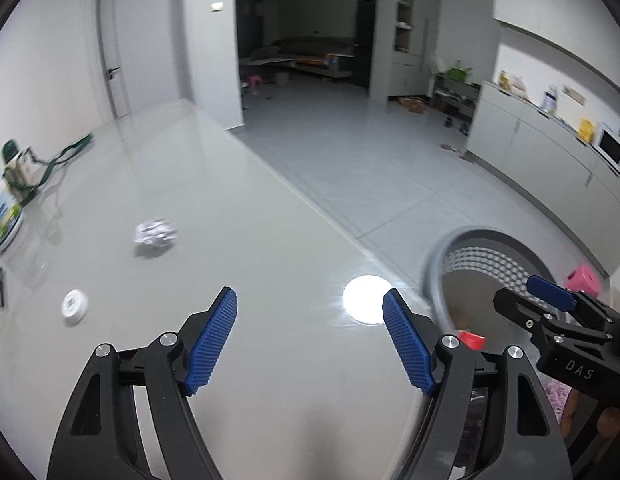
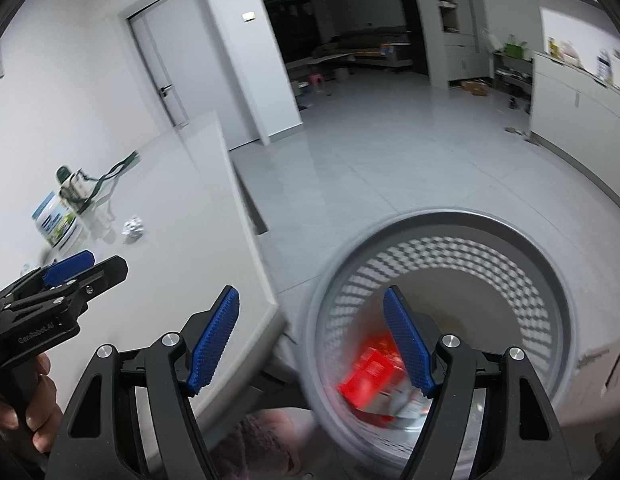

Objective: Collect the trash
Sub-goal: 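Move both open tools back from the basket to the table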

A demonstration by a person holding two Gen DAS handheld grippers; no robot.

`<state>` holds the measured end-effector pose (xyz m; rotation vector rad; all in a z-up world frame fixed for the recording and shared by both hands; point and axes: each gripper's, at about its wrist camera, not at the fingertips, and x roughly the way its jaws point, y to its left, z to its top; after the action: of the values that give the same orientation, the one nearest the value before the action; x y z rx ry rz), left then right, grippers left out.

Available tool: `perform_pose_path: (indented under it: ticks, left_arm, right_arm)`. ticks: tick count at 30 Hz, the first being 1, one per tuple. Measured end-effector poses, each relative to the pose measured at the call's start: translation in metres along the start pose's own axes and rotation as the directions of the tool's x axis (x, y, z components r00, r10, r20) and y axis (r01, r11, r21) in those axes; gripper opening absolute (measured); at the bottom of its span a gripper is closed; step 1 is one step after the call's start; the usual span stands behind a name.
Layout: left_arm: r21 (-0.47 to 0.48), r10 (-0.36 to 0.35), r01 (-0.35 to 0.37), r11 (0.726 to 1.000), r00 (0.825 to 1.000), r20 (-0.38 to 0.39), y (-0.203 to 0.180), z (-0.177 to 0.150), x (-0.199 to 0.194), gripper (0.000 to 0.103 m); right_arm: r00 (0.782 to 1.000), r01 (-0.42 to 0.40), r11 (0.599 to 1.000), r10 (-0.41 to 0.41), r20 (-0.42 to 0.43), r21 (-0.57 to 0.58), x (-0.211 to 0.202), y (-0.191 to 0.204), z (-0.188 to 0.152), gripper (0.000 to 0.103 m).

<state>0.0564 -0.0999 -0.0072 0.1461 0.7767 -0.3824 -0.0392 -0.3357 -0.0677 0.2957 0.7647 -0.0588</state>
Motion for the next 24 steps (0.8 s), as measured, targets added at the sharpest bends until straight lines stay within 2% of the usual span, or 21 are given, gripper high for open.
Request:
perform_pose_path:
  ticks: [12, 19, 24]
  left_arm:
    - [-0.138, 0.150, -0.148, 0.979, 0.989, 0.001, 0.104, -0.012, -0.009, 0.074]
    - [-0.208, 0.268, -0.263, 0.942, 0.963, -0.005, 0.171, -0.023, -0.018, 0.076]
    - [-0.268, 0.317, -0.313, 0.911, 0.948, -0.029, 0.210, -0.028, -0.015, 0.076]
  right_arm:
    - [0.993, -0.117, 0.983, 0.114, -0.032, -0.138, 0.046, 0.094, 0.025, 0.071]
    - [0.982, -0.183, 0.956, 0.167, -0.087, -0.227, 0.082, 0.153, 0.037, 0.071]
    - [0.974, -0.217, 0.932, 0.189, -0.121, -0.291, 0.110, 0.195, 0.042, 0.071]
